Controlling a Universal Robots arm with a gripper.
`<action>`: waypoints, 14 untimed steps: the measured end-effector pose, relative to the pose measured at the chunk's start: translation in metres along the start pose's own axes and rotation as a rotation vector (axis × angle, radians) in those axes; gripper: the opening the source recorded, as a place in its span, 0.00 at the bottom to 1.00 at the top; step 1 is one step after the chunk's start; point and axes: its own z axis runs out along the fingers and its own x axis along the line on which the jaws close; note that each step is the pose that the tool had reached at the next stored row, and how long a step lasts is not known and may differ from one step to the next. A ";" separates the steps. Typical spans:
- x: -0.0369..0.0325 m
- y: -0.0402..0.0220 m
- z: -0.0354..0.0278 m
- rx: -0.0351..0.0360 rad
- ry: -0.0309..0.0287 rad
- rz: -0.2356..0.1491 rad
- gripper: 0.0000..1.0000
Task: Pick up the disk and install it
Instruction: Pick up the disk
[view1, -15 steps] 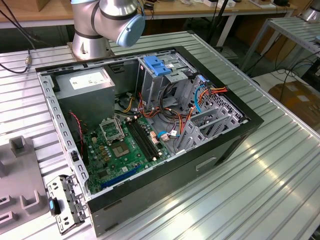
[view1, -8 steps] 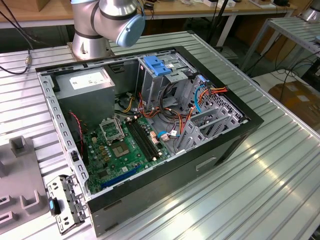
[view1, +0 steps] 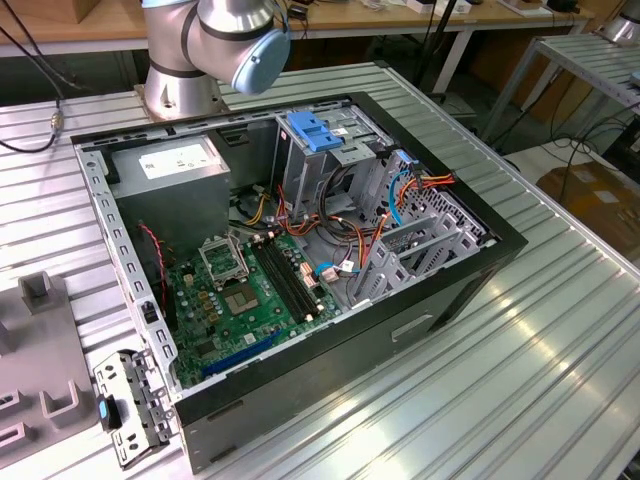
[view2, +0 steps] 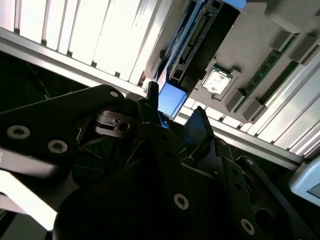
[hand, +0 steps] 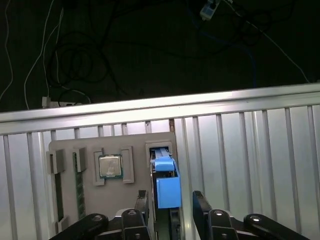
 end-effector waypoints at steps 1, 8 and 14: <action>0.0007 0.0000 0.0018 0.0001 0.0000 0.000 0.48; 0.0047 0.0002 0.0161 0.0009 -0.0001 0.000 0.55; 0.0050 0.0037 0.0299 0.0014 -0.0002 0.000 0.55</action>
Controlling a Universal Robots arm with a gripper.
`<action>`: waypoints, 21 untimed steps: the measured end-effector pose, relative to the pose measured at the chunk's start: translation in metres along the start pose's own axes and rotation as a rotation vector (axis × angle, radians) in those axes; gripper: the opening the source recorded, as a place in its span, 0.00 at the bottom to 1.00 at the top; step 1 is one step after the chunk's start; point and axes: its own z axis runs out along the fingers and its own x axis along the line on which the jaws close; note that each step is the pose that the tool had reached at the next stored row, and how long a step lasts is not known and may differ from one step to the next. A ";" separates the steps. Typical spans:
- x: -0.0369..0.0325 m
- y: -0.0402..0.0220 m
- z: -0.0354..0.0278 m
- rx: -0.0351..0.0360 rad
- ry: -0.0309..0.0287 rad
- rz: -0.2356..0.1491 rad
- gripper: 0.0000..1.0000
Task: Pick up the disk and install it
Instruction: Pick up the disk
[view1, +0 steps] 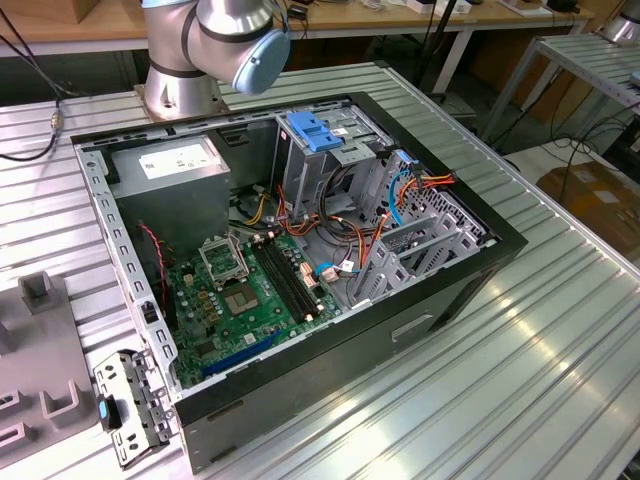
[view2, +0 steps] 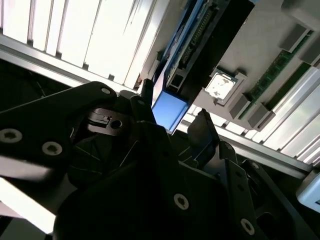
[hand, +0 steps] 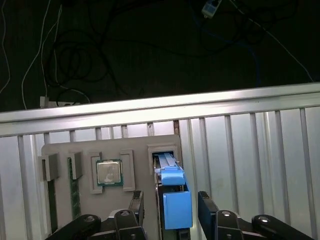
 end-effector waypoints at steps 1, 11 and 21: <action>0.0000 0.0000 0.0019 0.0003 0.0000 0.000 0.55; -0.0009 0.0001 0.0215 0.0110 -0.0006 -0.052 0.55; -0.0003 0.0073 0.0244 0.0343 -0.0131 -0.068 0.55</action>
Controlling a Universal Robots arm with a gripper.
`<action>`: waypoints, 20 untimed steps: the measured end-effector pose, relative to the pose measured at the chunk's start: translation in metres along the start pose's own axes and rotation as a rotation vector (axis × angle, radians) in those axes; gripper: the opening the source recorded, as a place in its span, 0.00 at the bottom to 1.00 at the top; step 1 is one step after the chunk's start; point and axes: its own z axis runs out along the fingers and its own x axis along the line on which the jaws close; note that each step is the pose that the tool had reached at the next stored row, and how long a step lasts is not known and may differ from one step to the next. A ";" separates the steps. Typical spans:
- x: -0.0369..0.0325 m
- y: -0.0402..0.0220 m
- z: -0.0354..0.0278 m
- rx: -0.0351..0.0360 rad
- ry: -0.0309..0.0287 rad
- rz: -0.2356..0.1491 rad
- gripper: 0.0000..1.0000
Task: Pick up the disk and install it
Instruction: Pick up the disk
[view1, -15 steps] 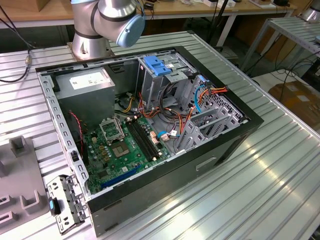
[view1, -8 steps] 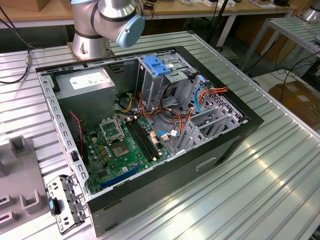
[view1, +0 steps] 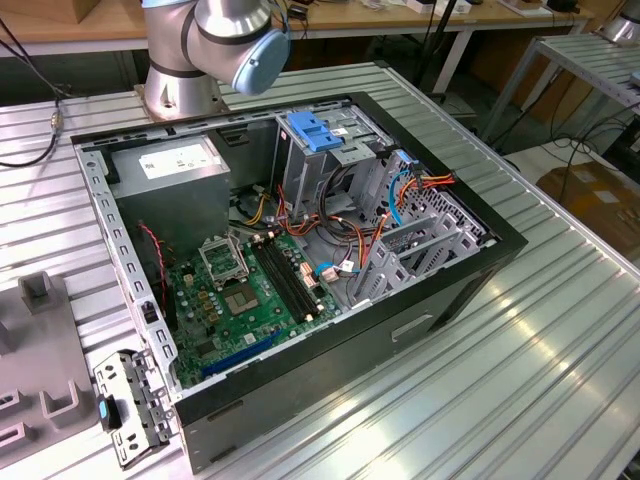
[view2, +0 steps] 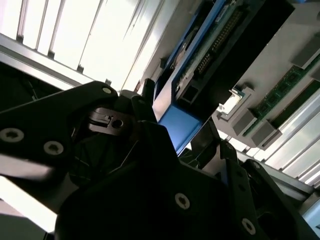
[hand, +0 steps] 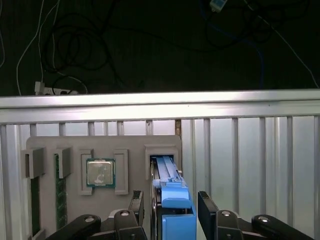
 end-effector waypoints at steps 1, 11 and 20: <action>0.0001 -0.0007 -0.0001 -0.0018 -0.0003 0.000 0.55; 0.0000 -0.0026 0.0001 -0.0378 -0.0036 0.005 0.55; -0.0003 -0.0036 0.0001 -0.0318 0.0013 0.005 0.55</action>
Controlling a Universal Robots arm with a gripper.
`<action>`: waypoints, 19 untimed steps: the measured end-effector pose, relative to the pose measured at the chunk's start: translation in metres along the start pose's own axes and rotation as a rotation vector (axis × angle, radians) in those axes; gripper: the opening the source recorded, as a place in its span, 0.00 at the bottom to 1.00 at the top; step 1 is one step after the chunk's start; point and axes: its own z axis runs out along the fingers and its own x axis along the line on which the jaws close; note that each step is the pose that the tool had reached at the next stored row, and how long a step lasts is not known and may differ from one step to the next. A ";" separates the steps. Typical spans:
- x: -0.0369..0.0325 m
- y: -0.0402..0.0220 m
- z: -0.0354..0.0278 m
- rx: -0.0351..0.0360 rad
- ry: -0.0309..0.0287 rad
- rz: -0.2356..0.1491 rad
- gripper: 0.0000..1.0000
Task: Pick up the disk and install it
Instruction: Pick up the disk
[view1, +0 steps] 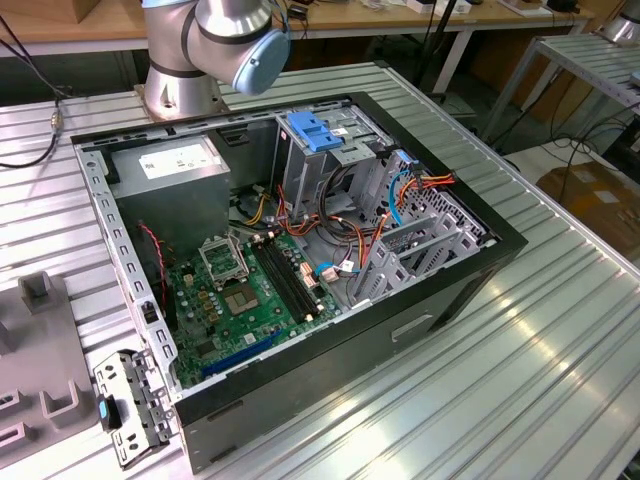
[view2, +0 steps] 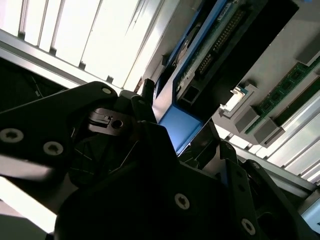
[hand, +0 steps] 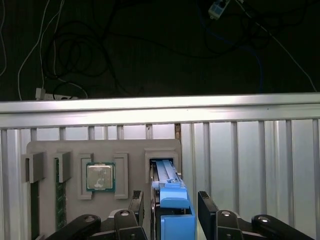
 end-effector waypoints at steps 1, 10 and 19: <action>0.0000 -0.0001 0.0002 0.0001 -0.0001 0.000 0.55; 0.0000 -0.0008 0.0008 0.0001 0.0000 0.000 0.55; -0.0001 -0.0008 0.0009 0.0002 0.0003 0.000 0.37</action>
